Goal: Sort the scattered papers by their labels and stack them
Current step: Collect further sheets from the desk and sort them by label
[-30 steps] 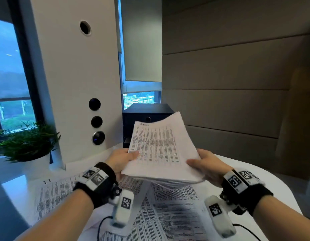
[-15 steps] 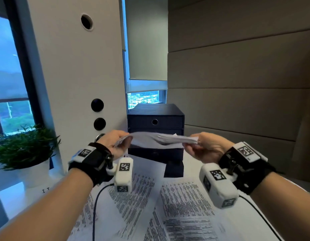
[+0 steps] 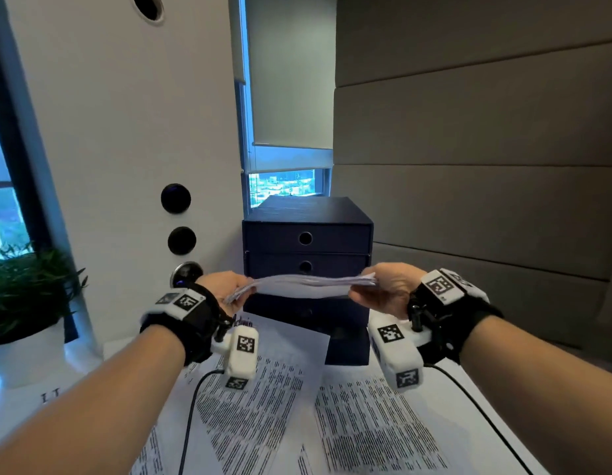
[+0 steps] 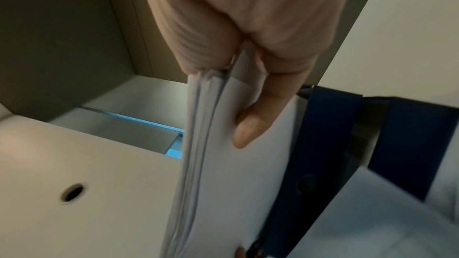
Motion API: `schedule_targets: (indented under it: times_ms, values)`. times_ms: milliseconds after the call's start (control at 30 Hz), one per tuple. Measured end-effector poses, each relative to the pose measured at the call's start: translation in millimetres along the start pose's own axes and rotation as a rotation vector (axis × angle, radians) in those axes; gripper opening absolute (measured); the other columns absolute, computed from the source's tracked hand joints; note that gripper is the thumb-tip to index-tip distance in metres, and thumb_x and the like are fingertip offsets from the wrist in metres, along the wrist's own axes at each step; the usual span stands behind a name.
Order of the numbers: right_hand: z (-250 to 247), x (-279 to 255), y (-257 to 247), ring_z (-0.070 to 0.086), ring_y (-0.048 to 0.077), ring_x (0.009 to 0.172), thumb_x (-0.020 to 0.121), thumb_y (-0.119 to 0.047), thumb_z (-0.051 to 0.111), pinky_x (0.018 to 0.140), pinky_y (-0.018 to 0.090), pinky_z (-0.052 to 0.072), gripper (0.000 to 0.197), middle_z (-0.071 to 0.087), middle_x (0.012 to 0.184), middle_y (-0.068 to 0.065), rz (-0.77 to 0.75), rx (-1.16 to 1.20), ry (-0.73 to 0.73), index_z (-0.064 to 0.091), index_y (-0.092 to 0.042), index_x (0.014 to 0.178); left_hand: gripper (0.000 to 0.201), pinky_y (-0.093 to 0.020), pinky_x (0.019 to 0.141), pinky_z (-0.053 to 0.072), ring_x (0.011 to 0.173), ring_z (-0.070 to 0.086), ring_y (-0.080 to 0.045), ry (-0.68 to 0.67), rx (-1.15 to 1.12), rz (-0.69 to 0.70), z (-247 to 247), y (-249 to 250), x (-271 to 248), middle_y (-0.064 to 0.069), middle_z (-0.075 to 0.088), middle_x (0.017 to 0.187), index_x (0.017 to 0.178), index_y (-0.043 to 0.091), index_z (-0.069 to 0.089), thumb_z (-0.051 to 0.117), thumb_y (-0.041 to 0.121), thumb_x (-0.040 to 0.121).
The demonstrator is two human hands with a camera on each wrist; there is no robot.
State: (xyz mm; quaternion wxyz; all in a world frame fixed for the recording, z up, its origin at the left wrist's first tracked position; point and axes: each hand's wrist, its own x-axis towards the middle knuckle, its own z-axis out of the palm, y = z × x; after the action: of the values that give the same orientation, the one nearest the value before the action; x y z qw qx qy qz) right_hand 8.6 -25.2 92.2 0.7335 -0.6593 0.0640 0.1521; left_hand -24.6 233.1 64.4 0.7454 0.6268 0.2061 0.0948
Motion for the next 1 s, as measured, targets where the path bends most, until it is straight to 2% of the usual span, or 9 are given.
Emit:
schedule_targets:
  times_ms: [133, 233, 367, 467, 533, 633, 733, 833, 1000]
  values:
    - [-9, 36, 13, 0.065, 0.031, 0.063, 0.081, 0.011, 0.065, 0.044, 0.032, 0.057, 0.013, 0.062, 0.076, 0.021, -0.051, -0.113, 0.110, 0.058, 0.006, 0.071, 0.018, -0.027, 0.045, 0.049, 0.047, 0.057, -0.020, 0.153, 0.118, 0.016, 10, -12, 25, -0.015, 0.061, 0.060, 0.067, -0.001, 0.058, 0.067, 0.001, 0.083]
    - [-10, 57, 20, 0.067, 0.031, 0.072, 0.084, 0.000, 0.068, 0.063, 0.040, 0.061, 0.013, 0.065, 0.084, 0.021, -0.192, -0.189, 0.172, 0.060, -0.001, 0.074, 0.007, -0.036, 0.050, 0.059, 0.069, 0.062, -0.030, 0.152, -0.088, 0.075, 16, -11, 28, -0.020, 0.058, 0.084, 0.092, -0.007, 0.056, 0.060, -0.005, 0.087]
    - [-21, 58, 32, 0.067, 0.017, 0.075, 0.082, -0.041, 0.071, 0.074, 0.033, 0.057, 0.023, 0.071, 0.079, -0.001, -0.553, -0.566, 0.216, 0.072, -0.018, 0.079, 0.052, -0.039, 0.084, 0.054, 0.104, 0.062, -0.028, 0.013, 0.360, 0.205, -6, -13, 34, -0.013, 0.061, 0.117, 0.119, 0.004, 0.055, 0.078, 0.023, 0.077]
    - [-27, 62, 42, 0.056, 0.008, 0.095, 0.072, -0.046, 0.078, 0.083, 0.020, 0.042, 0.040, 0.058, 0.107, -0.006, -0.650, -0.963, 0.145, 0.066, -0.022, 0.101, 0.103, -0.043, 0.103, 0.043, 0.126, 0.046, -0.025, -0.015, 0.778, 0.308, -17, -18, 41, -0.006, 0.042, 0.139, 0.144, 0.016, 0.026, 0.088, 0.024, 0.063]
    - [-26, 70, 45, 0.047, 0.009, 0.102, 0.067, -0.037, 0.084, 0.087, 0.020, 0.038, 0.070, 0.044, 0.121, -0.004, -0.637, -0.933, 0.193, 0.048, -0.018, 0.125, 0.118, -0.044, 0.107, 0.039, 0.134, 0.037, -0.027, -0.022, 0.800, 0.335, -12, -21, 46, -0.006, 0.030, 0.150, 0.150, 0.021, 0.010, 0.089, 0.017, 0.062]
    - [-20, 84, 42, 0.049, 0.012, 0.110, 0.065, -0.019, 0.087, 0.091, 0.025, 0.041, 0.098, 0.041, 0.117, -0.007, -0.545, -0.688, 0.149, 0.024, -0.011, 0.139, 0.110, -0.038, 0.102, 0.043, 0.127, 0.046, -0.023, -0.003, 0.813, 0.330, -1, -28, 58, -0.002, 0.043, 0.140, 0.146, 0.016, 0.023, 0.090, 0.016, 0.059]
    - [-21, 105, 42, 0.057, 0.014, 0.113, 0.063, -0.019, 0.089, 0.091, 0.025, 0.045, 0.090, 0.056, 0.118, -0.007, -0.502, -0.652, 0.039, 0.035, -0.014, 0.136, 0.078, -0.027, 0.087, 0.049, 0.105, 0.059, -0.018, 0.074, 0.820, 0.372, 8, -31, 64, 0.002, 0.060, 0.112, 0.120, 0.012, 0.052, 0.092, 0.016, 0.054]
    - [-25, 113, 42, 0.058, 0.010, 0.109, 0.066, -0.029, 0.087, 0.090, 0.027, 0.049, 0.083, 0.058, 0.125, -0.007, -0.485, -0.531, -0.076, 0.040, -0.018, 0.133, 0.064, -0.017, 0.066, 0.044, 0.087, 0.060, -0.013, 0.111, 0.840, 0.388, 11, -30, 67, 0.005, 0.061, 0.093, 0.104, 0.015, 0.053, 0.092, 0.017, 0.054]
    - [-19, 122, 47, 0.060, 0.014, 0.108, 0.064, -0.030, 0.088, 0.094, 0.029, 0.048, 0.083, 0.061, 0.121, -0.005, -0.505, -0.529, 0.074, 0.043, -0.016, 0.133, 0.052, -0.024, 0.077, 0.054, 0.086, 0.065, -0.011, -0.006, 0.712, 0.353, 5, -31, 76, 0.002, 0.068, 0.099, 0.104, 0.013, 0.060, 0.089, 0.017, 0.061]
